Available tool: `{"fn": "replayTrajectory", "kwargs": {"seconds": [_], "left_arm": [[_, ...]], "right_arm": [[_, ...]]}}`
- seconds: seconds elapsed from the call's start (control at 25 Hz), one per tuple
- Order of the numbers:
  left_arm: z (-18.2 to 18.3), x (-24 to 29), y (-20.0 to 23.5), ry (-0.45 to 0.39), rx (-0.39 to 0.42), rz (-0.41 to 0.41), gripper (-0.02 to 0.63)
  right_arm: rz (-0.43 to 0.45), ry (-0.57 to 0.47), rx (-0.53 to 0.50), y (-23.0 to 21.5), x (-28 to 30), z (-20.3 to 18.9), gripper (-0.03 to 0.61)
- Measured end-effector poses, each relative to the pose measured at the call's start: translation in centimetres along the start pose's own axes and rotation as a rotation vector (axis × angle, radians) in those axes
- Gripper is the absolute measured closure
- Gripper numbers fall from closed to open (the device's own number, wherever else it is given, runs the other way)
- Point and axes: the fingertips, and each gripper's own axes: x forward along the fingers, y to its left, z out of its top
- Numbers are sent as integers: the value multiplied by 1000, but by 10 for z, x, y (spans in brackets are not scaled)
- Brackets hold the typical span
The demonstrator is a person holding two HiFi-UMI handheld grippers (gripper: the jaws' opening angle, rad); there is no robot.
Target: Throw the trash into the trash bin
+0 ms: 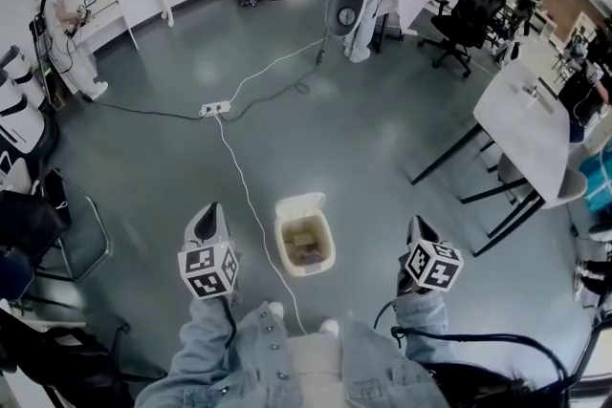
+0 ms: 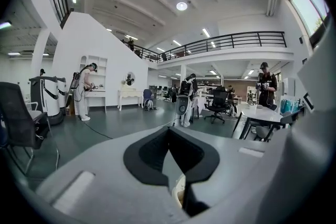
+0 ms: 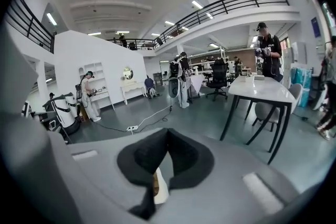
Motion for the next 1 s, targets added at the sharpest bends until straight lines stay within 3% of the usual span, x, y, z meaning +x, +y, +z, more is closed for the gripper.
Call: {"fn": "replayTrajectory", "kwargs": {"seconds": [0.52,1.0], "left_arm": [[-9,0,-24,22,10,-46,604],[-14,-6,-19,20,17,-57,604]], "right_arm": [[-8,30,-25,4,-3,-5,575],[-15,35,-16,13,-10,-15,575]]}}
